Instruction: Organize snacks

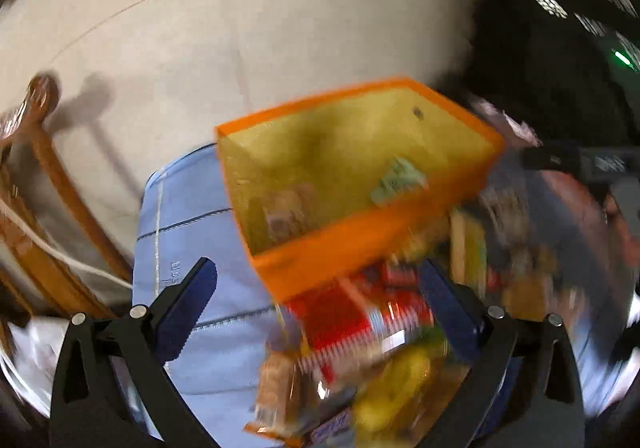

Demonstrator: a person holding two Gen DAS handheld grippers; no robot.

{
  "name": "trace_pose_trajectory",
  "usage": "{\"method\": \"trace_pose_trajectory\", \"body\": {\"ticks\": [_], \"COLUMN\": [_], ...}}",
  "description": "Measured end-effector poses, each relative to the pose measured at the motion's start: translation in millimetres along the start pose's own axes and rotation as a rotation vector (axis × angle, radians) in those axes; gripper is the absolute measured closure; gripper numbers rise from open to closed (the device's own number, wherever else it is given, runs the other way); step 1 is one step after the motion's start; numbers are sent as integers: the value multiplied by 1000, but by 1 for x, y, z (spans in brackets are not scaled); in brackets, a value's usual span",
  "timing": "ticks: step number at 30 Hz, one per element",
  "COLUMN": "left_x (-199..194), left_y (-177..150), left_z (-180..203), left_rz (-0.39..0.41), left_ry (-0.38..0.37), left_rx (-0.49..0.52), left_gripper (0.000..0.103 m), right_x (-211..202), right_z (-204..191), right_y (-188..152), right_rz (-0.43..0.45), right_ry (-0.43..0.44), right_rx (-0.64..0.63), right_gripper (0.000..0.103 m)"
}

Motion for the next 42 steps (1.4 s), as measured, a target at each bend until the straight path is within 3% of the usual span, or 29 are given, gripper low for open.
{"method": "trace_pose_trajectory", "body": {"ticks": [3,7,11,13,17,20,21,22,23,24,27,29,35,39,42], "left_x": [7,29,59,74,90,95,96,97,98,99,99,90,65,33,7], "left_y": [-21,-35,-37,-36,-34,-34,-36,-40,-43,-46,-53,-52,-51,-42,-31], "left_z": [17,29,25,19,25,26,25,25,22,22,22,26,33,29,24], "left_rz": [-15,-47,-93,-132,-175,-182,-191,-203,-215,-221,-240,-234,-216,-153,-104], "left_ry": [40,35,13,48,12,-4,-16,-20,-37,-66,-81,-73,-91,-153,-137], "left_rx": [148,211,157,134,91,66,54,39,4,-15,-43,-17,-1,-62,-61], "left_gripper": [4,4,4,4,4,4,4,4,8,43,54,65,67,68,69], "right_x": [34,69,88,96,113,112,110,105,98,95,89,74,52,29,4], "right_z": [5,1,-11,-14,-14,-15,-16,-22,-24,-26,-33,-35,-32,-29,-31], "right_y": [-36,-55,-52,-47,-42,-38,-35,-35,-39,-40,-44,-42,-40,-33,-28], "right_rz": [-100,-159,-164,-162,-201,-180,-162,-140,-136,-139,-154,-115,-100,-56,-19], "right_ry": [1,-16,-19,-11,-21,-16,-11,20,-3,-16,11,10,54,62,75], "right_rx": [100,165,155,161,181,178,165,140,117,97,110,86,107,96,90], "right_gripper": [4,4,4,4,4,5,10,42,47,48,49,54,55,55,55]}}
Point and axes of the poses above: each gripper's, at about its wrist camera, not at the fingertips, and x roughly the way its jaws point, z to its right, y to its top, the point moved 10 cm from there along x, roughly the way its jaws point, and after that the axes turned 3 degrees about -z, right-handed, at the moved point
